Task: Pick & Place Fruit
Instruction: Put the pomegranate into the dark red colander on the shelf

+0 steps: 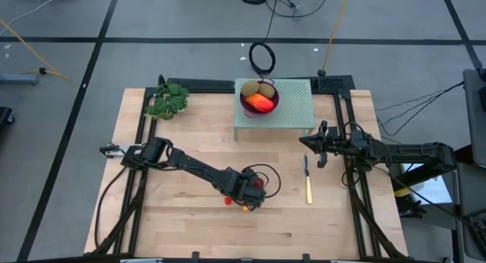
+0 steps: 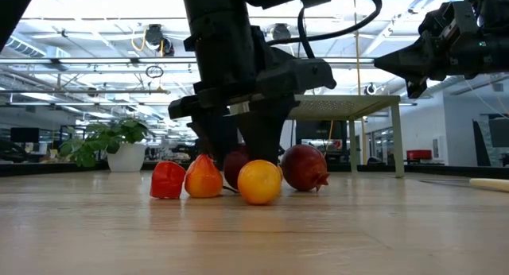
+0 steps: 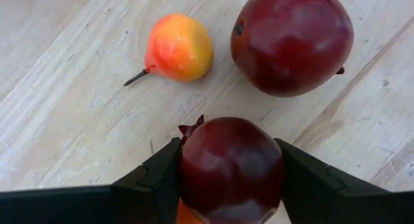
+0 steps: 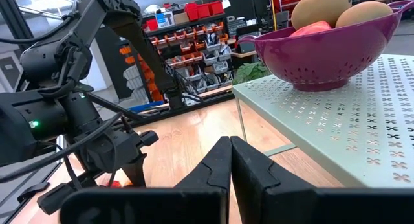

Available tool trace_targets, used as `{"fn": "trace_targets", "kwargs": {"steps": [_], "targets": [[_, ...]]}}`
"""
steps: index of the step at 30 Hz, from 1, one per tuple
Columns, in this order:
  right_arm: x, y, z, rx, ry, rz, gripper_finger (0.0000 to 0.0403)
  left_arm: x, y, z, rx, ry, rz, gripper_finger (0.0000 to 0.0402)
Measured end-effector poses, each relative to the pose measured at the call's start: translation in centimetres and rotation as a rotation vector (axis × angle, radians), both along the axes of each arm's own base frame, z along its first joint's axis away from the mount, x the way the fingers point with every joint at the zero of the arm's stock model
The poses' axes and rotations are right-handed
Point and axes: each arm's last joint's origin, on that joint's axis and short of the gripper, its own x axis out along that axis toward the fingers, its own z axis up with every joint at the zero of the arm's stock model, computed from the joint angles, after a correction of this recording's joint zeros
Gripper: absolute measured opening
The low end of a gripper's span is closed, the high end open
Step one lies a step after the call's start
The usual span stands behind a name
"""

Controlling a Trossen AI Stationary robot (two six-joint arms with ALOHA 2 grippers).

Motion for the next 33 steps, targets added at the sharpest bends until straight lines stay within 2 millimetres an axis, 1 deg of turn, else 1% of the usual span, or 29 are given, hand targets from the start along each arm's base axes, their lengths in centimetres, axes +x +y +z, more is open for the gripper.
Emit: {"fn": "trace_targets", "kwargs": {"steps": [3,7,10,13,16,21,28,33], "targets": [[0.0,0.0,0.0,0.000,0.000,-0.001,0.0004,0.0,0.2,0.1,-0.001,-0.002,0.006,0.0194],[0.0,0.0,0.0,0.000,0.000,-0.001,0.0004,0.2,0.6,0.1,-0.004,-0.002,0.021,0.0200],[0.0,0.0,0.0,0.000,0.000,-0.001,0.0004,0.2,1.1,0.6,-0.019,-0.005,0.030,0.0198],[0.0,0.0,0.0,0.000,-0.001,-0.001,0.0004,0.0,1.6,1.6,-0.028,-0.016,0.039,0.0192],[0.0,0.0,0.0,0.000,0.003,0.000,0.0004,-0.4,2.1,3.4,-0.028,-0.038,0.047,0.0192],[0.0,0.0,0.0,0.000,0.002,0.000,0.0004,-1.7,2.8,7.4,-0.025,-0.100,0.068,0.0195],[0.0,0.0,0.0,0.000,0.003,0.000,0.0004,-3.5,4.1,13.3,0.015,-0.307,0.151,0.0196],[0.0,0.0,0.0,0.000,0.002,0.000,0.0004,-4.7,5.3,16.8,0.066,-0.461,0.236,0.0197]]}}
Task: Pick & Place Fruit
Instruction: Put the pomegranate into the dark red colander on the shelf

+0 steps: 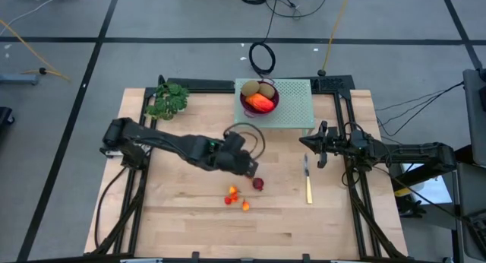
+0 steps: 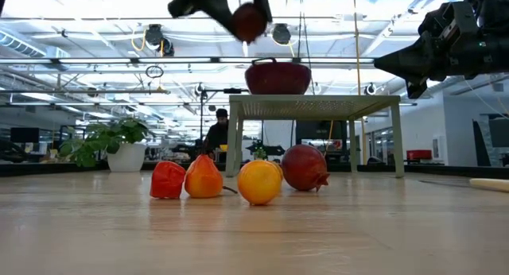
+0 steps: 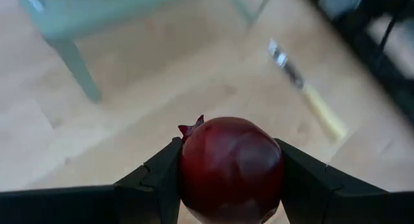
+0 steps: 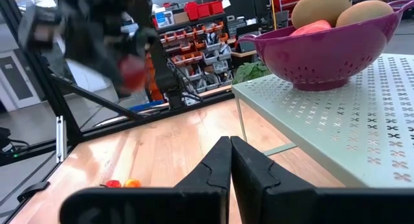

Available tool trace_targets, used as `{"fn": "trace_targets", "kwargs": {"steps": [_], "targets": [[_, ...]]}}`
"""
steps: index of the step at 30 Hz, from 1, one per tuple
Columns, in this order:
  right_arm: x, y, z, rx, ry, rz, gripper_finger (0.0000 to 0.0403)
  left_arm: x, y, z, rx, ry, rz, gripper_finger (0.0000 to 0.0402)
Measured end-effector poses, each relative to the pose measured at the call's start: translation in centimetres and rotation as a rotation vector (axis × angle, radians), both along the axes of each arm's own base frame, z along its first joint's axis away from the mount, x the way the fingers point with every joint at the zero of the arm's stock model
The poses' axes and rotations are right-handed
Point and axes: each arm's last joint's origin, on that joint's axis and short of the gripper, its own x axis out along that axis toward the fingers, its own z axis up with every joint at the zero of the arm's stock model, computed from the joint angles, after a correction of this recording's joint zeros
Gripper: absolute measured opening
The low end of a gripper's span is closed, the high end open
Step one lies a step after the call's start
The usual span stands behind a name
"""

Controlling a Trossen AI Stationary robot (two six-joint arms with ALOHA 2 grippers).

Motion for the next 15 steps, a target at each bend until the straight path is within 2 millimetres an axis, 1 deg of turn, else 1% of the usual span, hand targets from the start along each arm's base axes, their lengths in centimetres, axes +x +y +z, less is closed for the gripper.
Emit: {"fn": "trace_targets", "kwargs": {"steps": [4,6,10,15], "targets": [[0.0,0.0,0.0,0.000,0.000,0.000,0.0004,0.1,0.9,1.9,0.034,-0.135,0.045,0.0197],[0.0,0.0,0.0,0.000,0.001,0.000,0.0004,0.5,1.4,2.6,0.056,-0.205,0.052,0.0197],[0.0,0.0,0.0,-0.001,0.001,0.000,0.0004,1.4,2.5,3.6,0.095,-0.316,0.064,0.0197],[0.0,0.0,0.0,-0.003,0.001,0.000,0.0004,2.1,4.1,4.5,0.170,-0.402,0.106,0.0197]]}}
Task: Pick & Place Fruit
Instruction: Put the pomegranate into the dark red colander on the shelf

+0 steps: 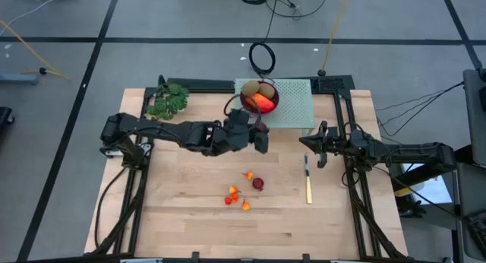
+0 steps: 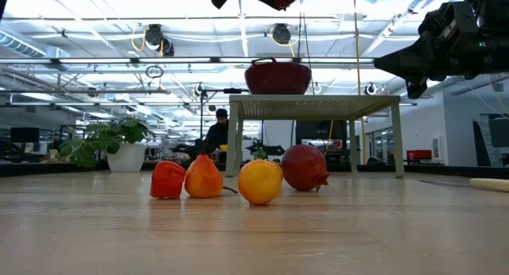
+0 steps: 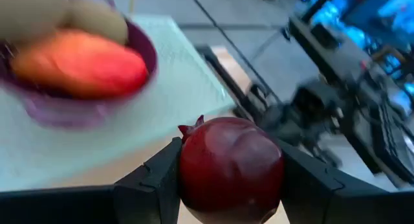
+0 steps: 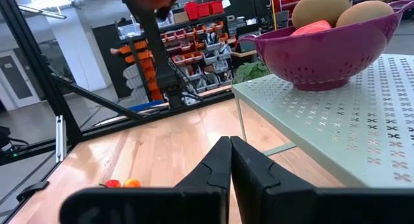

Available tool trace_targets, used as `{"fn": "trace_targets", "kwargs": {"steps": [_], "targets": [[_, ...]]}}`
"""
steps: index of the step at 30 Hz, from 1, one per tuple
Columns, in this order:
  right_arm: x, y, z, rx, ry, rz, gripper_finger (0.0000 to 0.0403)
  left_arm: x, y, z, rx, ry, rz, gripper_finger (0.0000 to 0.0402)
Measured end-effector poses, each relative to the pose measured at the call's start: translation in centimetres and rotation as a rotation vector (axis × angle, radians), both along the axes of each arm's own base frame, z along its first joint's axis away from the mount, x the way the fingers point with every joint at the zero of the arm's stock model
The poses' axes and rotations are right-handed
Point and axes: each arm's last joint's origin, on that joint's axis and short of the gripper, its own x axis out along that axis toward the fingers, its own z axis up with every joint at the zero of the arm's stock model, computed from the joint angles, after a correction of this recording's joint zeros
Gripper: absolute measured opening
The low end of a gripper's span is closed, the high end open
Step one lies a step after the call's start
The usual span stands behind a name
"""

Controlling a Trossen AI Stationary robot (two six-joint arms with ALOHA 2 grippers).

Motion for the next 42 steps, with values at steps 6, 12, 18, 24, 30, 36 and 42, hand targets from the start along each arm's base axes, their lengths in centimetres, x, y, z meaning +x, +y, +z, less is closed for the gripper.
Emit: {"fn": "trace_targets", "kwargs": {"steps": [6,12,18,24,30,36,42], "targets": [[0.0,0.0,0.0,0.000,0.001,0.000,0.0004,0.4,2.5,0.9,0.113,-0.033,0.064,0.0197],[0.0,0.0,0.0,0.000,0.001,0.000,0.0004,0.4,5.3,0.9,0.221,0.047,0.085,0.0198],[0.0,0.0,0.0,0.000,0.000,0.000,0.0004,0.2,7.5,0.9,0.292,0.111,0.102,0.0198],[0.0,0.0,0.0,0.000,0.001,0.000,0.0004,0.1,8.3,0.9,0.351,0.164,0.091,0.0198],[0.0,0.0,0.0,0.000,0.000,0.000,0.0004,0.1,8.3,0.9,0.390,0.197,0.071,0.0198],[0.0,0.0,0.0,0.000,0.000,0.000,0.0004,0.0,8.2,0.6,0.390,0.237,0.062,0.0198],[0.0,0.0,0.0,0.000,0.000,0.000,0.0004,-0.3,8.4,0.1,0.357,0.272,0.062,0.0198]]}}
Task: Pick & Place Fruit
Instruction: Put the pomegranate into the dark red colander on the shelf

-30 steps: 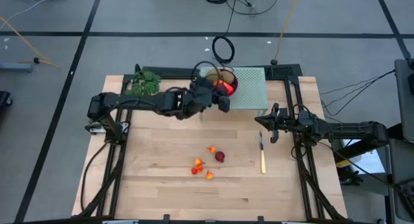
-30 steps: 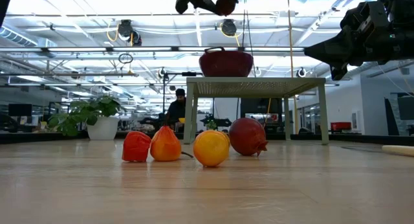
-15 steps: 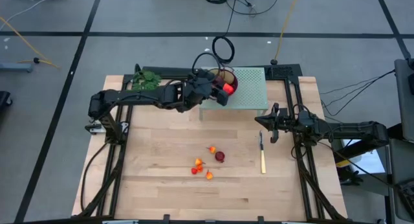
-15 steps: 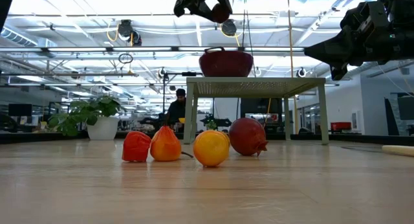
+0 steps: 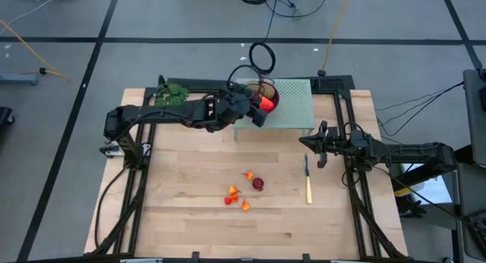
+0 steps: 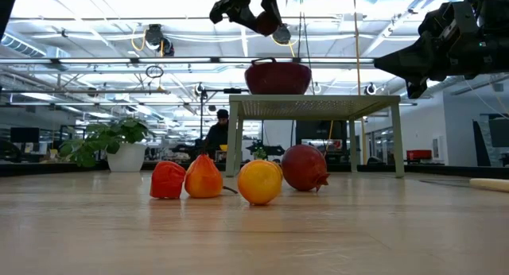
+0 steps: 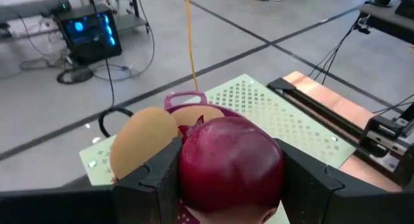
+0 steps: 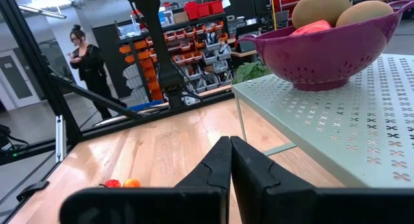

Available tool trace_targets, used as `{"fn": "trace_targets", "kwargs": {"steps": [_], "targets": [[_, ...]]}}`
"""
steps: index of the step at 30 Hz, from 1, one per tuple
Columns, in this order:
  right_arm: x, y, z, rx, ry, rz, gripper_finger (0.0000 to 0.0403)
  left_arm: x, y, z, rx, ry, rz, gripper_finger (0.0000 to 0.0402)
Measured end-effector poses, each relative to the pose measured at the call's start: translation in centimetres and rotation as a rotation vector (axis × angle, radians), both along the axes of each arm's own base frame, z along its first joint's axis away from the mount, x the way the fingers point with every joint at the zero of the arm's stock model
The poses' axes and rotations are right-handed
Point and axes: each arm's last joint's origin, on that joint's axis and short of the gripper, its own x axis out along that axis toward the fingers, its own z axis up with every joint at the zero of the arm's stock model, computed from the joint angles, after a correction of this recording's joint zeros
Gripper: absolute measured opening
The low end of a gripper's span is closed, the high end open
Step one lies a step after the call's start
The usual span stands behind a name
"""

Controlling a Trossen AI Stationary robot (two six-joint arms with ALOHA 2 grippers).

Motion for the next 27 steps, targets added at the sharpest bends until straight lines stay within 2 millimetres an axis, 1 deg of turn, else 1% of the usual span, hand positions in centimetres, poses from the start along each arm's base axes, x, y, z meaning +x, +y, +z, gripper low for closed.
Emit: {"fn": "trace_targets", "kwargs": {"steps": [15,21,27], "targets": [[0.0,0.0,0.0,0.000,0.000,0.000,0.0004,-0.5,2.1,-1.0,-0.137,0.009,0.022,0.0198],[0.0,0.0,0.0,0.000,0.000,0.000,0.0004,-0.1,2.4,-1.6,-0.159,0.023,0.004,0.0198],[0.0,0.0,0.0,0.000,0.000,0.000,0.0004,0.3,2.4,-2.6,-0.155,0.095,-0.032,0.0198]]}}
